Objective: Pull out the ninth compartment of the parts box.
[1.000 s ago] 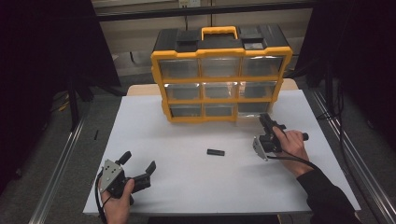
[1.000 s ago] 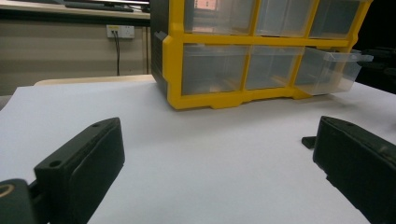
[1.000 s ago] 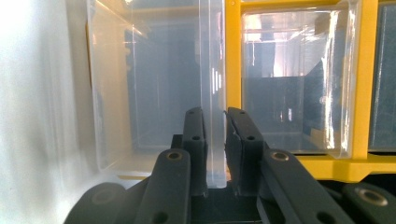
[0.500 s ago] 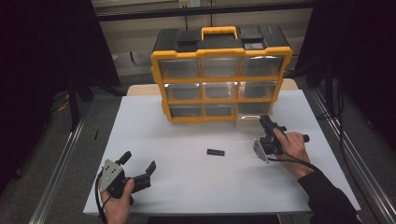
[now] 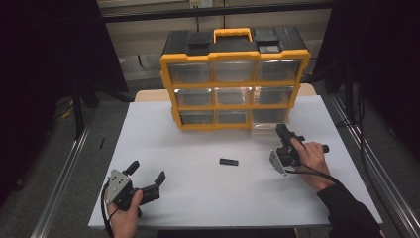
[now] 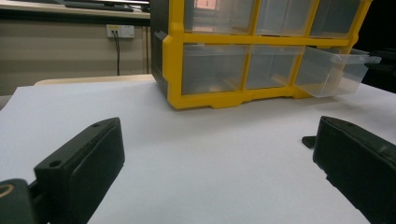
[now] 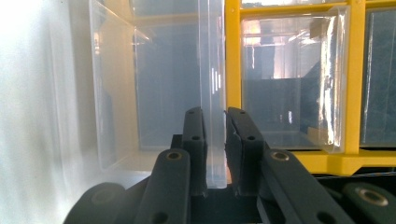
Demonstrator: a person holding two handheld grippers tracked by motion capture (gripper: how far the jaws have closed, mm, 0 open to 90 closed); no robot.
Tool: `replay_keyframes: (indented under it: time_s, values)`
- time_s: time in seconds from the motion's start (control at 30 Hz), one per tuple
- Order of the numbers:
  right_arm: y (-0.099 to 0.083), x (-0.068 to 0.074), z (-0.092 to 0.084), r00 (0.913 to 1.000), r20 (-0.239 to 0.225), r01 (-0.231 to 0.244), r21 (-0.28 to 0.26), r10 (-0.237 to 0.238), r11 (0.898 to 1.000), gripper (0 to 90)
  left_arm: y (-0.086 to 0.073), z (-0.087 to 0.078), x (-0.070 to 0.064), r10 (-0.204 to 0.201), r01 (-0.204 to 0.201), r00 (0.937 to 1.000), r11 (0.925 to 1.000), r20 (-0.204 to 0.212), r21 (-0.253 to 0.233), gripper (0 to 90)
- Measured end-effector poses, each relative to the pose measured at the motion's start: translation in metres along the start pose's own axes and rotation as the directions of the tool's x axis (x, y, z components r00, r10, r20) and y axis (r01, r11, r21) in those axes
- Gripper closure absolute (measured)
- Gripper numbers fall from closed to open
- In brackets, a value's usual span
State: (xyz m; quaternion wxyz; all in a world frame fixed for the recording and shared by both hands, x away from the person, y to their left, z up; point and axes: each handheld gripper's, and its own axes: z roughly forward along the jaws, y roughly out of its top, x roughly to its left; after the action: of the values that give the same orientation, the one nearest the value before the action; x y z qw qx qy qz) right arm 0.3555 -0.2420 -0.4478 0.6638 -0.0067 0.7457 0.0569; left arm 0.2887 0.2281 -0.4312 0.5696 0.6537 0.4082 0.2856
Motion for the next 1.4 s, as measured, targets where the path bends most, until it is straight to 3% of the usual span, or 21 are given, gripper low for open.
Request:
replay_keyframes:
  time_s: [1.4]
  values:
    - [0.001,0.001,-0.014,1.0,-0.002,0.005,-0.027,-0.005,1.0,79.5,0.0,0.0,0.0,0.0,0.0,1.0,1.0,-0.002,0.003,2.2]
